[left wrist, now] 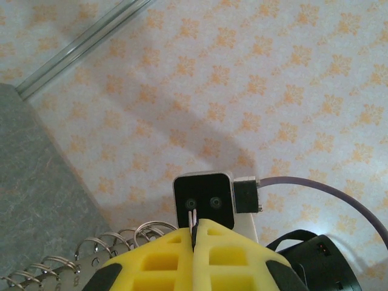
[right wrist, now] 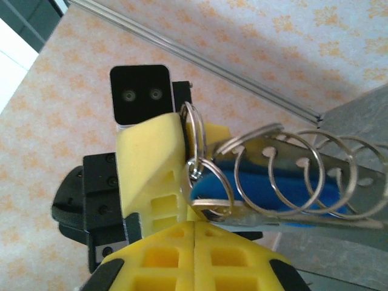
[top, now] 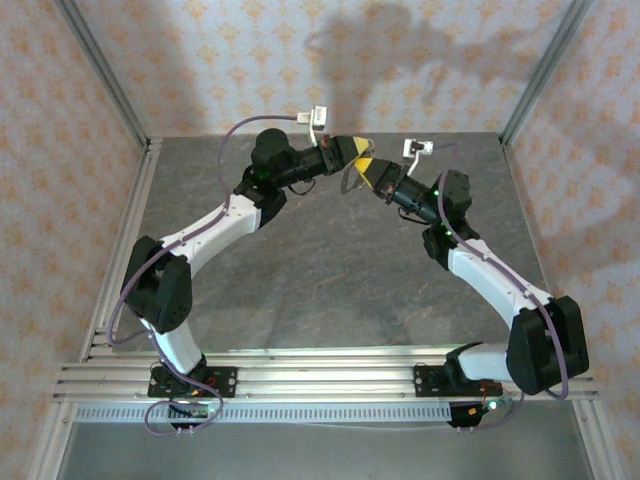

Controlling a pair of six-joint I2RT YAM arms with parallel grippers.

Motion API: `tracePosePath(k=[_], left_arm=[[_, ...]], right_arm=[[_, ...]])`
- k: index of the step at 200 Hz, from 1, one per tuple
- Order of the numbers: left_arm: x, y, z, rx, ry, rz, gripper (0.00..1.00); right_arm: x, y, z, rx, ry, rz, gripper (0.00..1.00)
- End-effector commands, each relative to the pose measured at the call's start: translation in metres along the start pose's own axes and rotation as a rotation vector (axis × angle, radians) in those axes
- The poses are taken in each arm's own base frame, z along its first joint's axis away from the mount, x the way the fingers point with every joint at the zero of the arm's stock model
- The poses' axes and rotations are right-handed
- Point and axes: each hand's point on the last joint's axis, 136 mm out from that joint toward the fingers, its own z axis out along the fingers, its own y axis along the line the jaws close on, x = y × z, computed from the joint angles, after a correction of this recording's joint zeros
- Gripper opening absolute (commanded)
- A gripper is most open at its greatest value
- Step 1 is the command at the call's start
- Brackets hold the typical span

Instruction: Put the keys on the keyring

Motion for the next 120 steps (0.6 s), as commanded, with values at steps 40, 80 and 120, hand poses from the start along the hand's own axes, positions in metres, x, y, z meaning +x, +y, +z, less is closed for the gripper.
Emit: tracePosePath(k=[40,80,120], left_arm=[[-0.018,-0.043,-0.008,0.086,-0.086,0.064,0.00],[-0.023,-0.043,-0.011,0.096,-0.123,0.045,0.00],[-0.030,-0.042,-0.017,0.112,-0.205,0.000,0.00]], right_arm=[[-0.015,0.013,-0.048,0.093,-0.079,-0.126,0.00],[-0.044,0.014,-0.083,0.141,-0.223,-0.112,0.36],[-0.071,0.029,-0.074,0.063,-0.303,-0.067,0.56]])
